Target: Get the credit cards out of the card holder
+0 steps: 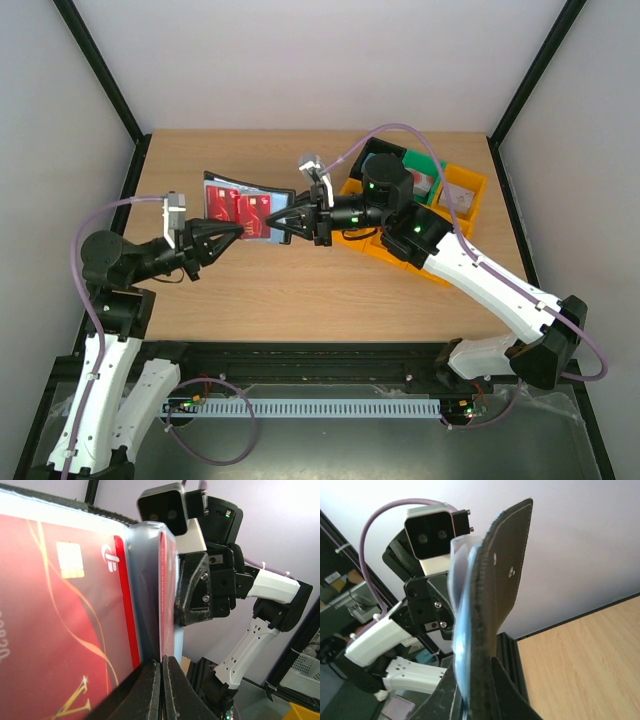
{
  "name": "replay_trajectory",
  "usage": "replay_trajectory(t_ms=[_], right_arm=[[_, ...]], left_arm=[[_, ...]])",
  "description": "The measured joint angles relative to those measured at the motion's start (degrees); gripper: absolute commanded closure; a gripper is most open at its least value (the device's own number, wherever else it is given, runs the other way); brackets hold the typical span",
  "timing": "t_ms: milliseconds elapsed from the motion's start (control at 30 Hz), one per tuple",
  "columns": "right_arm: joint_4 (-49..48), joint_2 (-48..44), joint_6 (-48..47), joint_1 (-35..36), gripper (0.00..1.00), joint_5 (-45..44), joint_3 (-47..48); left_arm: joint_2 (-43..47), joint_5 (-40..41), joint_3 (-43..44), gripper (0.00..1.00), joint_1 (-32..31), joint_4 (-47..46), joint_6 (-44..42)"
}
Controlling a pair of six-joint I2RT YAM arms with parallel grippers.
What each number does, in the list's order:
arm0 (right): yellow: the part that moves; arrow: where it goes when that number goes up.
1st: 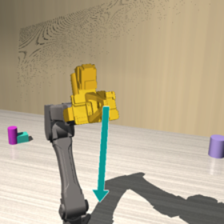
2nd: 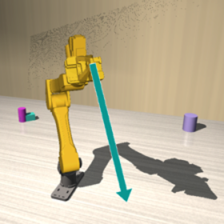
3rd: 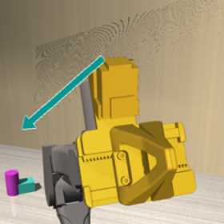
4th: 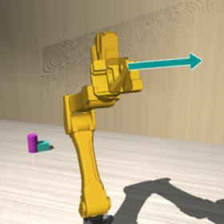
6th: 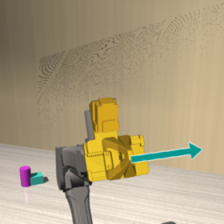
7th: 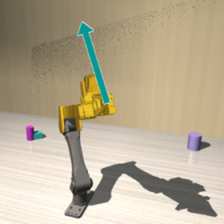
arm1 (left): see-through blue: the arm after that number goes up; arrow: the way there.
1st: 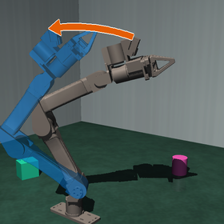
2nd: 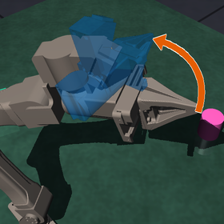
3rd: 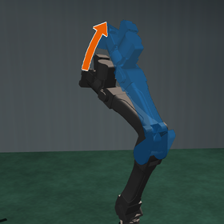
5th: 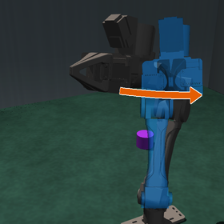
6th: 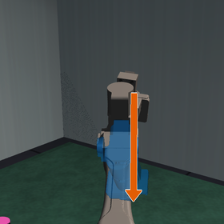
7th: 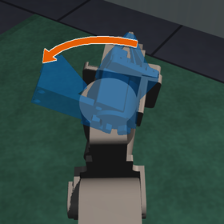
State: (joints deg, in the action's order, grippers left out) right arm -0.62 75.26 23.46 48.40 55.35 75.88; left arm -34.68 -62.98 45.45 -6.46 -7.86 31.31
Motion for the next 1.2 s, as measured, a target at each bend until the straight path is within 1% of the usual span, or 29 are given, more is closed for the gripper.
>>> replay_trajectory(t_ms=[100,133,167,467,533,667,733,933,1000,1033,1133,1200], right_arm=[[-0.3,0.0,0.5,0.0,0.98,0.1,0.0],[-0.3,0.0,0.6,0.0,0.98,0.2,0.0],[-0.4,0.0,0.6,0.0,0.98,0.3,0.0],[-0.2,0.0,-0.5,0.0,0.98,2.8,0.3],[-0.1,0.0,-0.6,0.0,0.98,3.2,0.3],[0.0,0.0,-0.5,0.0,0.98,3.8,0.3],[0.0,0.0,-0.5,0.0,0.98,4.1,0.3],[0.0,0.0,-0.5,0.0,0.98,4.3,0.3],[0.0,0.0,-0.6,0.0,0.98,4.4,0.3],[0.0,0.0,-1.0,0.0,0.98,4.6,0.3],[0.0,0.0,-0.9,0.0,0.98,5.0,0.3],[0.0,0.0,-0.9,0.0,0.98,5.5,0.3]], left_arm=[[0.3,-0.1,-0.2,0.97,0.0,-1.7,1.1],[0.4,-0.2,-0.2,0.93,0.0,-1.8,1.2],[0.4,-0.2,-0.2,0.91,0.0,-1.8,1.3],[0.4,1.2,-0.2,0.86,1.1,0.4,1.6],[0.4,1.5,-0.2,0.81,1.3,0.7,1.6],[0.4,1.5,-0.2,0.66,1.6,0.7,2.4],[0.4,1.2,-0.2,0.64,1.6,0.2,3.0],[0.4,0.0,-0.2,0.63,1.6,-0.5,3.7],[0.3,-0.1,0.2,0.58,1.7,-0.3,3.7],[-0.2,-0.2,2.8,0.52,2.3,-0.4,3.5],[-0.3,-0.5,4.7,0.51,2.7,-0.3,3.1],[-0.3,-0.6,6.1,0.54,3.1,0.4,1.9]])
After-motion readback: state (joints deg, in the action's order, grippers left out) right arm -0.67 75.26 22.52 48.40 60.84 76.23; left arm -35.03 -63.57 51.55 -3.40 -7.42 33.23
